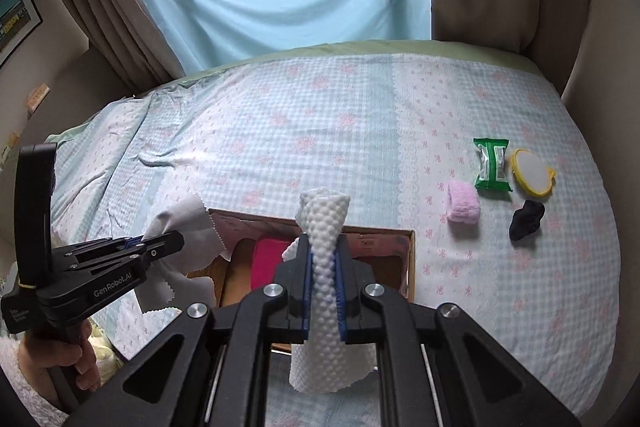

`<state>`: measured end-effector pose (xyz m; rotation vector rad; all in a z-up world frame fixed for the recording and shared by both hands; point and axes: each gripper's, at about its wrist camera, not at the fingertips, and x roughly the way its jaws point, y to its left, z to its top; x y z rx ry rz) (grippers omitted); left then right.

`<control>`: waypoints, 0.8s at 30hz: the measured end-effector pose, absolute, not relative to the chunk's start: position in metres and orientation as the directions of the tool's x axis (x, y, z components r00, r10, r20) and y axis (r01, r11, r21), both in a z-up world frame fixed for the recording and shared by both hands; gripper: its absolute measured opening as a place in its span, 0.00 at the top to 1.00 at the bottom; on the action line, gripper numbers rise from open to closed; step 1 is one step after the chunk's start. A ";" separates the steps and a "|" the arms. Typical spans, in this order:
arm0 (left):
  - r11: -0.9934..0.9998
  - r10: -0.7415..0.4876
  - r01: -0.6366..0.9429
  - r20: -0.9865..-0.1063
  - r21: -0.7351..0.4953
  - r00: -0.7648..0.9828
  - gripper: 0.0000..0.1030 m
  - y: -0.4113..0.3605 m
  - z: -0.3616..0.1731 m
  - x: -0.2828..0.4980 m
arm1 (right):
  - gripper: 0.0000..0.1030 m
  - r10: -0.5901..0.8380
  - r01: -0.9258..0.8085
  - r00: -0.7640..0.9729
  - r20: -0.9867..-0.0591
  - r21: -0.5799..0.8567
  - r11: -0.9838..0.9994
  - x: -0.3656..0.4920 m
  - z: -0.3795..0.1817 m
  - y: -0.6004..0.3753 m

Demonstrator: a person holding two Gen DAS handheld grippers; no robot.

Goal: Organize soft objects
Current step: 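Carry the grey cloth and white pad over the box with both tools, then open both tools to release the cloth and pad into the box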

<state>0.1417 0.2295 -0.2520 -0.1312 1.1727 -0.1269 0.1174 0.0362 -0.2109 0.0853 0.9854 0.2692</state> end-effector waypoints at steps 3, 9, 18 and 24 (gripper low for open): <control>0.984 -0.178 0.057 -0.929 -0.168 0.324 0.95 0.237 -0.279 0.150 | 0.91 0.238 -0.141 0.491 -0.838 0.193 0.971 0.119 -0.233 0.052; 0.978 -0.207 0.067 -0.951 -0.197 0.231 0.95 0.242 -0.324 0.170 | 0.91 0.179 -0.059 0.435 -0.882 0.170 0.984 0.130 -0.274 0.062; 0.977 -0.169 0.150 -0.977 -0.149 0.130 0.95 0.220 -0.371 0.186 | 0.91 0.140 0.003 0.350 -0.926 0.150 0.989 0.151 -0.323 0.055; 0.973 -0.141 0.197 -0.985 -0.120 0.097 0.95 0.205 -0.385 0.189 | 0.91 0.139 0.038 0.295 -0.945 0.157 0.987 0.165 -0.346 0.048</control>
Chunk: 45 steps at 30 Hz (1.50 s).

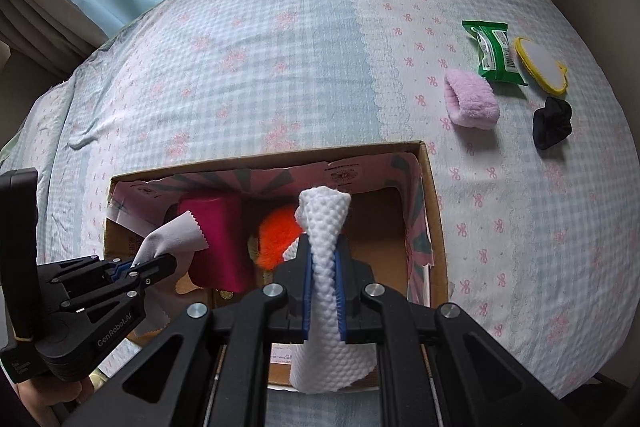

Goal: Organize soft objects
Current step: 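Open both tools to release the cloth and pad into the box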

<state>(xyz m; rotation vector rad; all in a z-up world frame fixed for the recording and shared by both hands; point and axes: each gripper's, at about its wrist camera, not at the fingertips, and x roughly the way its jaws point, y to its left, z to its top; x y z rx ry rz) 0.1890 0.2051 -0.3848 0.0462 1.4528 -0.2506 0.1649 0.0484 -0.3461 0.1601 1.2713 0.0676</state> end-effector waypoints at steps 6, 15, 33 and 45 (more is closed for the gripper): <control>0.961 -0.122 0.262 -0.988 -0.094 0.096 0.08 0.190 -0.386 0.183 | 0.77 0.165 0.051 0.257 -0.952 0.184 0.982 0.176 -0.355 0.047; 0.961 -0.147 0.248 -0.985 -0.122 0.087 0.00 0.190 -0.386 0.171 | 0.00 0.228 0.067 0.241 -0.943 0.250 0.966 0.180 -0.365 0.040; 0.977 -0.131 0.194 -0.968 -0.090 0.213 0.00 0.206 -0.320 0.140 | 0.00 0.181 0.000 0.342 -0.922 0.192 0.981 0.149 -0.315 0.045; 0.991 -0.123 0.107 -0.888 -0.084 0.443 0.00 0.220 -0.205 0.091 | 0.00 0.109 -0.018 0.485 -0.868 0.115 0.993 0.089 -0.211 0.034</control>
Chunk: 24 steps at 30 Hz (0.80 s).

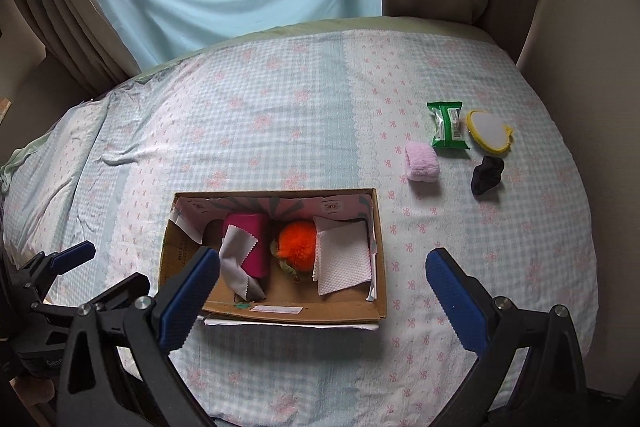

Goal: Organize soft objects
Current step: 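Open both tools to release the cloth and pad into the box, then move both tools toward the pink scrunchie and black scrunchie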

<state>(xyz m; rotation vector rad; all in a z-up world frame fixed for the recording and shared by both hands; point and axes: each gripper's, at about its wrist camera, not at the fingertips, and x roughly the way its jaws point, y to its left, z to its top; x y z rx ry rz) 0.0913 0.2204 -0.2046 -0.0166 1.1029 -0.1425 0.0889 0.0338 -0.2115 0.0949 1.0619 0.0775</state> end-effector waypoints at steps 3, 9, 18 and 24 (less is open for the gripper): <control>0.993 -0.108 0.096 -0.856 -0.069 0.506 0.00 0.222 -0.174 0.080 | 0.00 0.076 -0.001 0.533 -0.843 0.089 0.996 0.075 -0.183 0.027; 0.995 -0.097 0.071 -0.792 -0.067 0.603 0.00 0.225 -0.123 0.066 | 0.00 0.000 0.037 0.633 -0.774 0.030 0.999 0.049 -0.132 0.015; 0.991 -0.131 0.085 -0.758 -0.100 0.639 0.00 0.208 -0.094 0.068 | 0.00 -0.062 0.080 0.701 -0.710 -0.008 0.997 0.025 -0.097 -0.006; 0.991 -0.135 0.106 -0.736 -0.086 0.663 0.00 0.168 -0.085 0.075 | 0.00 -0.069 0.131 0.724 -0.687 0.038 0.991 0.023 -0.089 -0.045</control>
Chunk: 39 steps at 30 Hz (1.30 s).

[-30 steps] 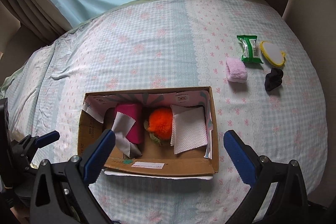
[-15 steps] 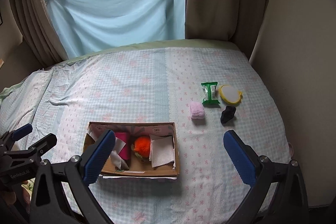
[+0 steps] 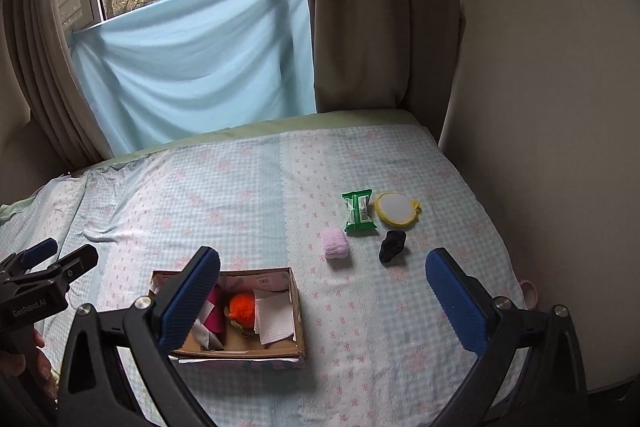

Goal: Organize soft objects
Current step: 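Move both tools toward the pink scrunchie and black scrunchie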

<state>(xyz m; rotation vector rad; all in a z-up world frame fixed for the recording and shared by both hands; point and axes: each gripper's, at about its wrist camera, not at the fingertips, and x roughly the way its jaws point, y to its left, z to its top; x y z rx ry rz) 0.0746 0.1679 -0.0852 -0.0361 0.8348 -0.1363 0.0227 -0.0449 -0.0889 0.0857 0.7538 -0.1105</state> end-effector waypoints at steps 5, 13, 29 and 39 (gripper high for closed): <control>0.993 -0.121 0.086 -0.723 -0.085 0.680 0.00 0.119 -0.083 0.087 | 0.00 -0.060 0.129 0.730 -0.681 0.050 0.990 0.033 -0.090 -0.088; 0.995 -0.094 0.032 -0.748 -0.097 0.657 0.00 0.023 -0.108 0.131 | 0.00 0.021 0.053 0.712 -0.702 0.084 0.995 0.071 -0.105 -0.171; 0.992 -0.114 0.001 -0.869 -0.130 0.482 0.00 -0.084 -0.253 0.266 | 0.01 0.108 0.032 0.595 -0.797 0.158 0.987 0.185 -0.220 -0.262; 0.995 -0.103 0.019 -0.942 -0.102 0.318 0.04 -0.099 -0.382 0.327 | 0.10 0.125 0.149 0.484 -0.866 0.222 0.964 0.246 -0.338 -0.259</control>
